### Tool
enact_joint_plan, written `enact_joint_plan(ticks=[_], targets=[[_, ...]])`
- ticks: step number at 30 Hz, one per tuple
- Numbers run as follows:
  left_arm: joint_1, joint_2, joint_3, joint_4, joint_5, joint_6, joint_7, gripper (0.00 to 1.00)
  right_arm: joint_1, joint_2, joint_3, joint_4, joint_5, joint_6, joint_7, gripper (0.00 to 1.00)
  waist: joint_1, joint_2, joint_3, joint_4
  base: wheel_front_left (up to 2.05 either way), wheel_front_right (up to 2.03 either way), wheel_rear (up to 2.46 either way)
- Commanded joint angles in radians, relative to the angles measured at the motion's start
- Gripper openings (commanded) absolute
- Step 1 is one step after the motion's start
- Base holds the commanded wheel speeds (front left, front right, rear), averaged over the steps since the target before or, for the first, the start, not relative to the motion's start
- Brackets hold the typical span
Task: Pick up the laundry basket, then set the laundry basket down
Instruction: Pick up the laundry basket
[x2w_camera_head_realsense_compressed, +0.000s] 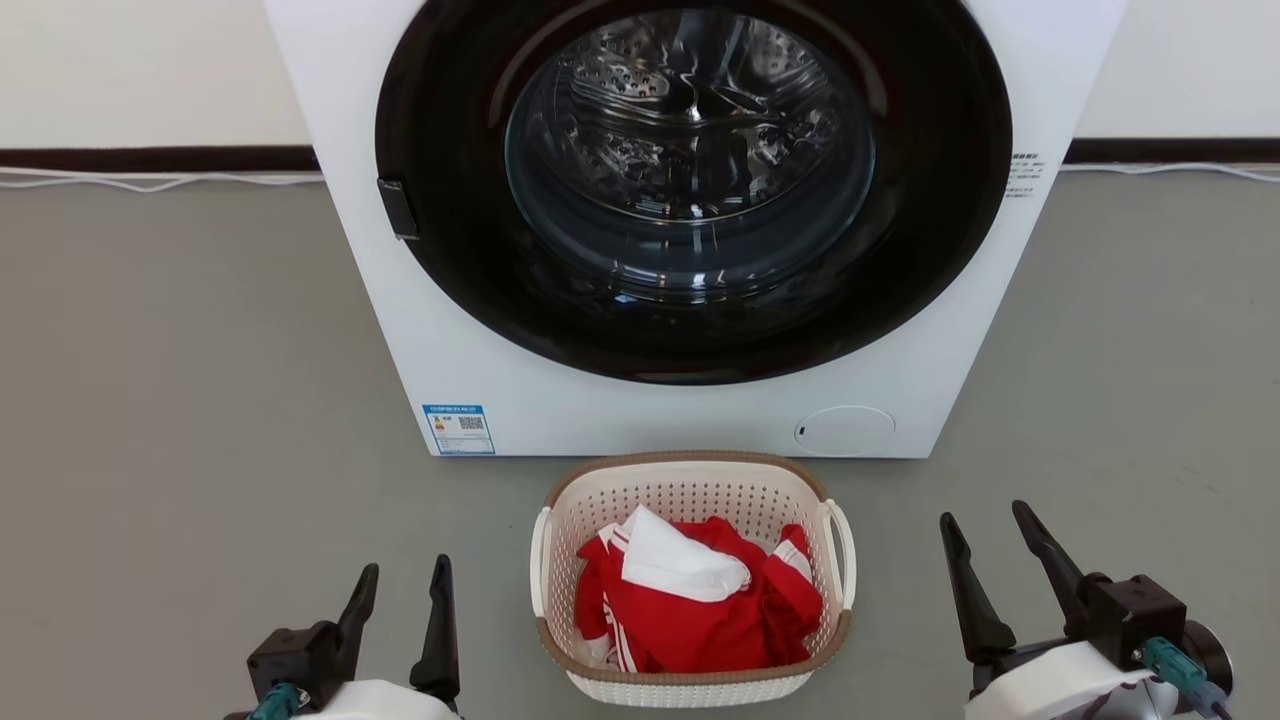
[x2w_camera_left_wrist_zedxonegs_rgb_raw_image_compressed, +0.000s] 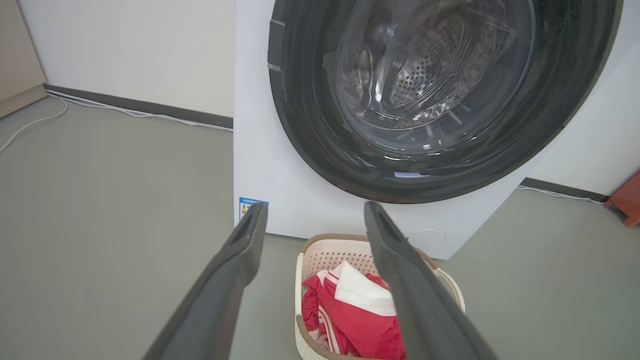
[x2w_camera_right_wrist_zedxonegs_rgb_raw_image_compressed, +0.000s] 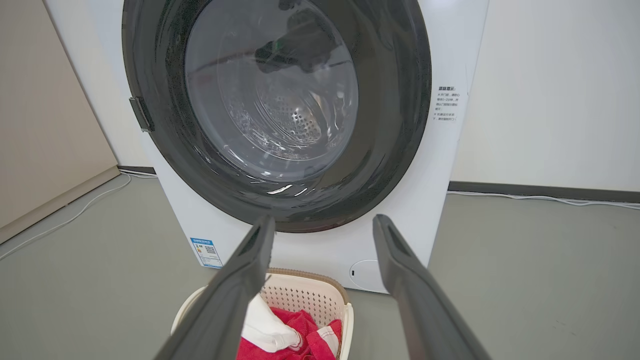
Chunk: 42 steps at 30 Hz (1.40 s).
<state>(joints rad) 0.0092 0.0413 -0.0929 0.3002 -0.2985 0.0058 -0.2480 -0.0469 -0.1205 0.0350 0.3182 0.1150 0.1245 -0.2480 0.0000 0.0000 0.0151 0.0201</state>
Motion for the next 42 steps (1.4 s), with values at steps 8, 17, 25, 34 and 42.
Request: enact_joint_plan(ticks=[8,17,25,34,42], targets=[[-0.090,0.009,0.000,0.017,-0.024,0.010,-0.014,1.00,-0.086,0.004,-0.020,0.058,-0.011,0.006,-0.014,1.00,0.0000,0.0000,0.066,0.002,0.00,0.00,0.00],[-0.202,0.009,-0.050,0.093,-0.056,0.024,-0.014,1.00,-0.212,0.002,-0.058,0.217,-0.025,0.006,-0.014,1.00,0.0000,0.0000,0.201,0.003,0.00,0.00,0.00],[-0.339,0.009,-0.094,0.188,-0.097,0.018,-0.014,1.00,-0.346,-0.024,-0.060,0.340,-0.013,0.006,-0.014,1.00,0.0000,0.0000,0.332,0.009,0.00,0.00,0.00],[-0.515,0.009,-0.173,0.315,-0.156,0.028,-0.014,1.00,-0.484,-0.060,-0.043,0.447,0.015,0.006,-0.014,1.00,0.0000,0.0000,0.497,0.031,0.00,0.00,0.00],[-0.622,0.009,-0.235,0.378,-0.209,0.037,-0.014,1.00,-0.564,-0.085,-0.020,0.491,0.032,0.006,-0.014,1.00,0.0000,0.0000,0.612,0.051,0.00,0.00,0.00]])
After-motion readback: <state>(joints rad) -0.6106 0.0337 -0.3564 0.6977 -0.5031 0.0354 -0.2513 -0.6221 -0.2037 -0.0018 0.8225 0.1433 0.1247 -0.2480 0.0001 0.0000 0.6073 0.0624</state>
